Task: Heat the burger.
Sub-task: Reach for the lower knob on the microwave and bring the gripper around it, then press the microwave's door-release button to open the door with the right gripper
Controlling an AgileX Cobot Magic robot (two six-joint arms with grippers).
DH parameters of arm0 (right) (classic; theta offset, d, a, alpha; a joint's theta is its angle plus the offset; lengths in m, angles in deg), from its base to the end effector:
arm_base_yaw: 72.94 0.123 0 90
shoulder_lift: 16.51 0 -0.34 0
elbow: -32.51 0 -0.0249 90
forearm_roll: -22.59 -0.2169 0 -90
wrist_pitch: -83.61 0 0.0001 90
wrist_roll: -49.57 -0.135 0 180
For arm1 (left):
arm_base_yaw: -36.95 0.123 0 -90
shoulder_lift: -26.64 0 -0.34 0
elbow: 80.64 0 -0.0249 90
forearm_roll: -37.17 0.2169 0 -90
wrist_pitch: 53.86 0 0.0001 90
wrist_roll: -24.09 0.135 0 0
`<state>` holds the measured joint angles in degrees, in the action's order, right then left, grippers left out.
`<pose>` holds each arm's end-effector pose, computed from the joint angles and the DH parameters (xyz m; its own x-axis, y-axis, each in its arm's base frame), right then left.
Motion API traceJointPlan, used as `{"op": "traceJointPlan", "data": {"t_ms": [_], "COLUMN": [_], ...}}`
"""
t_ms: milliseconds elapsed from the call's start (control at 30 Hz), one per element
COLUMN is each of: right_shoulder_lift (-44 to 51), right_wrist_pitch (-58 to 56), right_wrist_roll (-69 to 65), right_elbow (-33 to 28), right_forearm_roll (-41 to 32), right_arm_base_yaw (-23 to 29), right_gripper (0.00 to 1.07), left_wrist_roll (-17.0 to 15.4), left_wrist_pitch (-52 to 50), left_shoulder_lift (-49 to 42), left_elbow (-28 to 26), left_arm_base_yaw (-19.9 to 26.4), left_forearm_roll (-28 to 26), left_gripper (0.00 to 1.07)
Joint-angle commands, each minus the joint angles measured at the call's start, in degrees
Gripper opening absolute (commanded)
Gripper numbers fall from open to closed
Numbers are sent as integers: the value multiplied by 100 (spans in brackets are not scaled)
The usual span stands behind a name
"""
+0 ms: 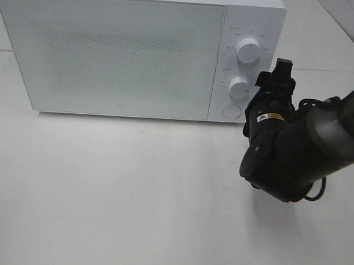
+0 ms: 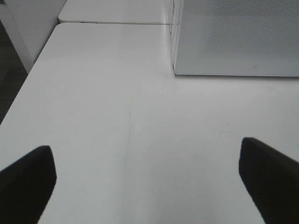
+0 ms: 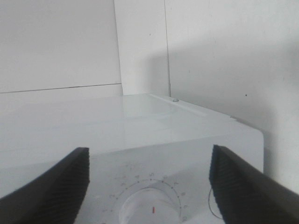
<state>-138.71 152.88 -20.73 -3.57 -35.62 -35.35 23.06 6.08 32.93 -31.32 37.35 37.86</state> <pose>0.3539 0.1371 0.1985 0.2708 0.9624 -0.0200 0.1464 -0.0206 0.9890 -0.0513 0.0010 0.2450 -0.4310 -0.0150 -0.9022 -0.0215 0.9997 -0.0063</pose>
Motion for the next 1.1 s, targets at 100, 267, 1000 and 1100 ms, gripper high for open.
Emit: {"op": "traceJointPlan", "data": {"t_ms": [100, 267, 1000, 1100], "right_shoulder_lift": [533, 1054, 3822, 4097], "right_wrist_pitch": [390, 92, -4687, -5626], "right_wrist_roll": [476, 934, 6262, 6824], "right_elbow": [-516, -974, -1679, -1604], "right_forearm_roll": [378, 561, 1570, 1885], "right_arm_base_yaw": [132, 149, 115, 115], "right_gripper": [81, 76, 76, 76], "left_wrist_roll": [-6, -6, -6, -6], "left_wrist_pitch": [-46, -46, -46, -46], "left_shoulder_lift": [-138, -138, -138, -138], "left_elbow": [23, 23, 23, 23], "left_arm_base_yaw": [23, 23, 23, 23], "left_forearm_roll": [-11, -11, -11, -11], "left_gripper": [100, 100, 100, 100]}}
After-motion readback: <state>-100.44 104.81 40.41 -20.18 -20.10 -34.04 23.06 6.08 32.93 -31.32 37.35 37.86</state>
